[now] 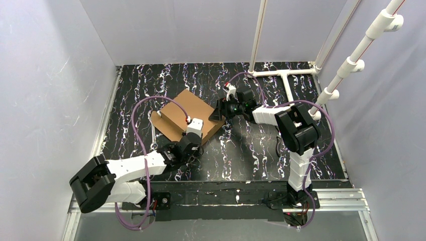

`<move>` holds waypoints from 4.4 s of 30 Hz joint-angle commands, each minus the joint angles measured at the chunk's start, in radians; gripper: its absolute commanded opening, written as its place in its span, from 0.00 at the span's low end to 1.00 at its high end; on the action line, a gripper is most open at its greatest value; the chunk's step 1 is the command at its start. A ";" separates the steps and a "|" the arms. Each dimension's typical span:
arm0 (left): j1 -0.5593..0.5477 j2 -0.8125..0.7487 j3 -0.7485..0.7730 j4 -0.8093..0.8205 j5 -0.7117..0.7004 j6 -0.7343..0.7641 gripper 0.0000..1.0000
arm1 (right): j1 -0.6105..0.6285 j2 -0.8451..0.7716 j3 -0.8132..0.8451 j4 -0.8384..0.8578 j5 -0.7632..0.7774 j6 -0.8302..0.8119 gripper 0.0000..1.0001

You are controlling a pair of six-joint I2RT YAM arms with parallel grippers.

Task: Fold the paper box
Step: Close the paper box at the center of the board.

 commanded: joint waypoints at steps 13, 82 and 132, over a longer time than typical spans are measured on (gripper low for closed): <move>0.040 -0.360 -0.075 -0.114 0.199 0.062 0.67 | 0.053 0.013 -0.032 -0.173 -0.086 -0.047 0.79; -0.032 -0.190 -0.106 -0.235 0.205 -0.080 0.00 | 0.047 0.018 -0.028 -0.175 -0.073 -0.043 0.79; 0.034 -0.037 0.019 -0.438 0.228 -0.141 0.00 | 0.047 0.017 -0.031 -0.168 -0.079 -0.037 0.79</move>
